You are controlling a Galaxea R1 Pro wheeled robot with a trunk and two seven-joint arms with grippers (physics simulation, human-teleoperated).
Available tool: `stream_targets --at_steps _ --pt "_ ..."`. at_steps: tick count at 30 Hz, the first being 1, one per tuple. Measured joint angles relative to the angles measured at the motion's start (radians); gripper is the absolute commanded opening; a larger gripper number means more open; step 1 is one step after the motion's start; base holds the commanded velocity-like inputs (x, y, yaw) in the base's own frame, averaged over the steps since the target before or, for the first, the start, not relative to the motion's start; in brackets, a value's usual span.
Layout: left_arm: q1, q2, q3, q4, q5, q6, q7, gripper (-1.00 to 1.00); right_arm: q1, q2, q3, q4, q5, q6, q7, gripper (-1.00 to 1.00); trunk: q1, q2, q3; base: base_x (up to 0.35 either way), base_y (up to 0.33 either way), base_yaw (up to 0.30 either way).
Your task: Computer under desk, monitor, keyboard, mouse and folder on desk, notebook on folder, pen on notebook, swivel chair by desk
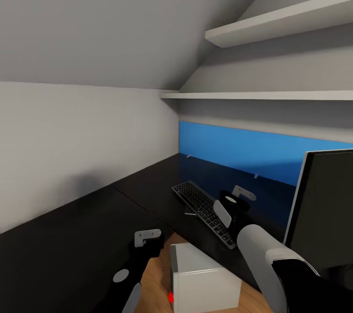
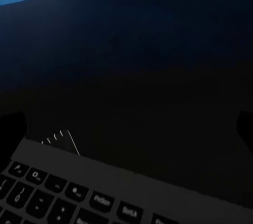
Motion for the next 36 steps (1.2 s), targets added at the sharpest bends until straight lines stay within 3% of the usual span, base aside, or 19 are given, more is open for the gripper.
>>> stream_targets --at_steps 25,36 --pt "0.000 -0.002 -0.001 -0.006 0.001 0.000 0.001 1.00 0.003 0.000 0.000 0.001 -0.003 0.005 0.003 1.00 0.000 0.000 0.000 0.000 -0.022 0.000" --pt "0.000 -0.003 -0.005 -0.006 0.001 0.000 0.002 1.00 0.004 0.000 -0.001 0.000 -0.008 0.006 0.003 1.00 0.042 -0.077 -0.034 0.000 0.000 0.000"
